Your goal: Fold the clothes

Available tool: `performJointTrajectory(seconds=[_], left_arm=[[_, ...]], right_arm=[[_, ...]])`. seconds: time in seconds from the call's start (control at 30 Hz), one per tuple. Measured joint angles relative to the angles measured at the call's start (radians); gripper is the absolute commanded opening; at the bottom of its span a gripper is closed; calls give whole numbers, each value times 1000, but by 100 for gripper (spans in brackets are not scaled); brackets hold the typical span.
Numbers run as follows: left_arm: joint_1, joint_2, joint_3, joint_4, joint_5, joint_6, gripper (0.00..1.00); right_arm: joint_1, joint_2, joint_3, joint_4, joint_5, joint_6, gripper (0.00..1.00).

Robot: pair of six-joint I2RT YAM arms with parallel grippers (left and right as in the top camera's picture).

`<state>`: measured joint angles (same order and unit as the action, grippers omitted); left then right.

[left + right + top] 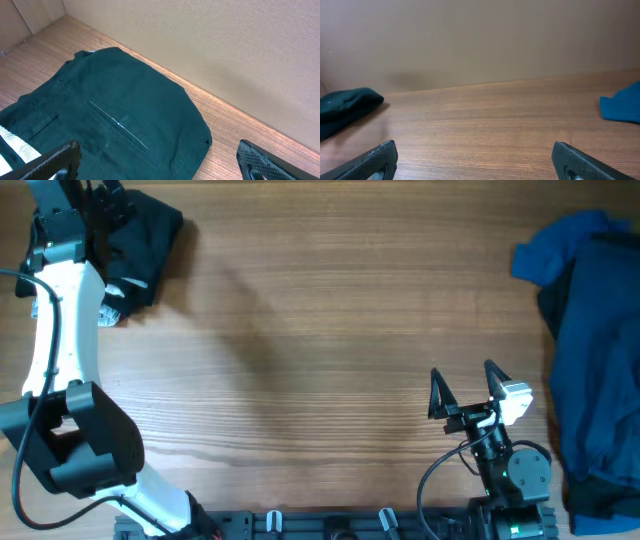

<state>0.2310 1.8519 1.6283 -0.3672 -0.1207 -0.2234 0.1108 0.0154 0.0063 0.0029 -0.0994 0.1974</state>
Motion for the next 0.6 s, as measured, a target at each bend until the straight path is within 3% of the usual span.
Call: performJointTrajectory(seconds=[0.23, 0.37, 0.6], left_arm=[[0, 0, 0, -4, 0, 0, 100], [0, -32, 0, -130, 2, 0, 100], [-25, -335, 0, -319, 0, 0, 100]], right_arm=[[0, 0, 0, 0, 0, 0, 100], [0, 0, 0, 0, 0, 0, 100], [0, 0, 0, 0, 0, 0, 100]])
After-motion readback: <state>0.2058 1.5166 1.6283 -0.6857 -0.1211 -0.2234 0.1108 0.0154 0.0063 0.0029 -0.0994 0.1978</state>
